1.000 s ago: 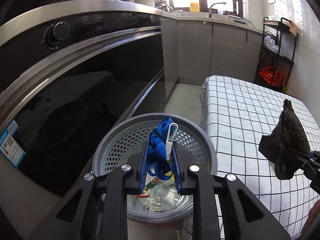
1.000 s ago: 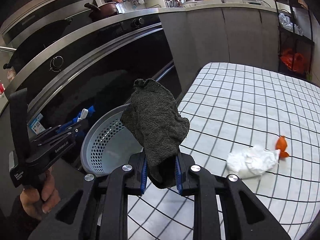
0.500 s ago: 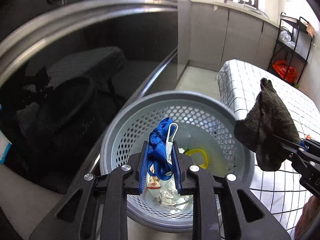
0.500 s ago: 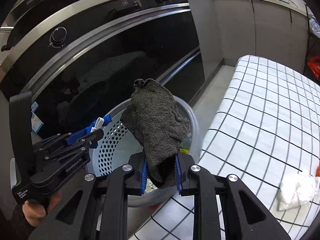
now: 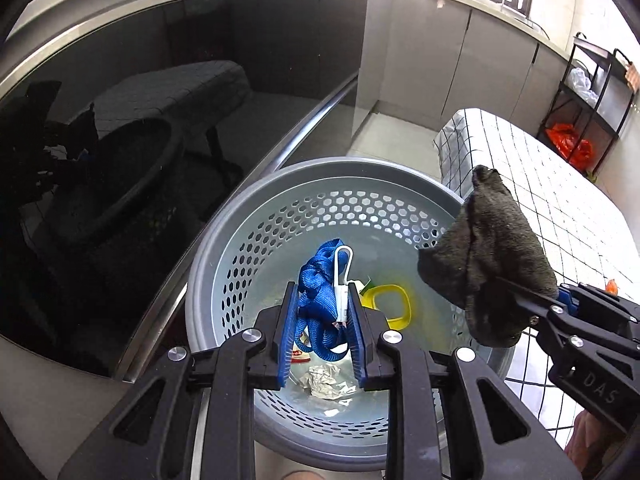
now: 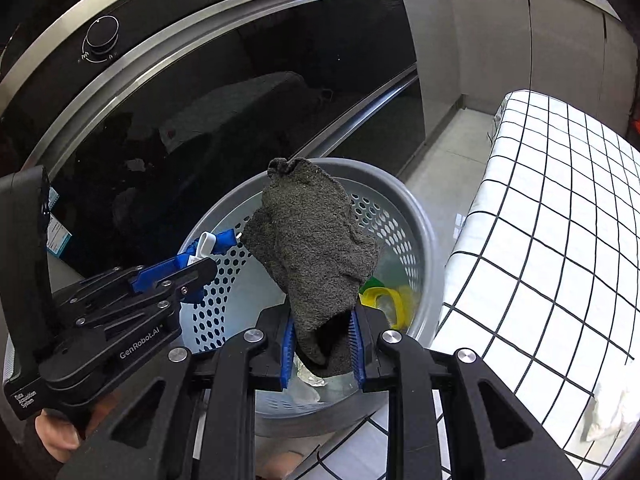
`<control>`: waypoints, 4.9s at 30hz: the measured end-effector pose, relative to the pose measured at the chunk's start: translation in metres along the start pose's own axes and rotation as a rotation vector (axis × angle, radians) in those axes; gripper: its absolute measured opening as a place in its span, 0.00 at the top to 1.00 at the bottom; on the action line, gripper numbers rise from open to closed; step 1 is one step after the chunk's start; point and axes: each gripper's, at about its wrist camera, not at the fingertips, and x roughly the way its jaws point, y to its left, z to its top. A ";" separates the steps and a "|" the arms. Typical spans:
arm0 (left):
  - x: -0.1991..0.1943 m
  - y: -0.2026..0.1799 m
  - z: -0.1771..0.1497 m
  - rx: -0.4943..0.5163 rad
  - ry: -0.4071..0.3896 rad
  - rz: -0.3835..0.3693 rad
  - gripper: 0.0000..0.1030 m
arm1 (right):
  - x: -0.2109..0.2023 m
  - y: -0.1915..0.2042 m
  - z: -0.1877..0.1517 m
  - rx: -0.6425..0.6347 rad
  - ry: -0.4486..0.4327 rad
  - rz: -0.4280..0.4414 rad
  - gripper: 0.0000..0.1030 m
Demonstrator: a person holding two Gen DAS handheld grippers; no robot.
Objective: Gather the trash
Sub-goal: 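Carry cloth and strap over the grey basket and open both tools to drop them, then move both open tools back over the table, then grasp the orange peel with the right tool, then grasp the white tissue with the left tool while the right tool holds the peel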
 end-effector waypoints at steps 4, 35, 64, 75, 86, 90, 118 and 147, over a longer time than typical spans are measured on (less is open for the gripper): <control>-0.001 0.002 -0.001 -0.004 -0.005 -0.005 0.76 | 0.002 0.003 0.003 0.000 -0.001 0.005 0.76; -0.011 0.000 -0.003 -0.021 -0.034 -0.007 0.42 | -0.033 -0.003 -0.018 0.021 -0.078 -0.052 0.55; -0.041 -0.132 -0.028 0.172 -0.105 -0.089 0.27 | -0.194 -0.162 -0.134 0.284 -0.197 -0.420 0.41; -0.056 -0.222 -0.025 0.246 -0.145 -0.173 0.22 | -0.207 -0.238 -0.128 0.333 -0.192 -0.457 0.40; -0.039 -0.269 -0.021 0.261 -0.167 -0.176 0.21 | -0.179 -0.268 -0.117 0.388 -0.162 -0.397 0.40; -0.025 -0.264 -0.022 0.255 -0.136 -0.166 0.21 | -0.162 -0.270 -0.110 0.380 -0.140 -0.396 0.40; -0.015 -0.293 -0.051 0.380 -0.094 -0.208 0.19 | -0.141 -0.286 -0.097 0.429 -0.117 -0.347 0.80; 0.031 -0.355 -0.078 0.434 0.053 -0.276 0.34 | -0.209 -0.311 -0.131 0.495 -0.193 -0.368 0.82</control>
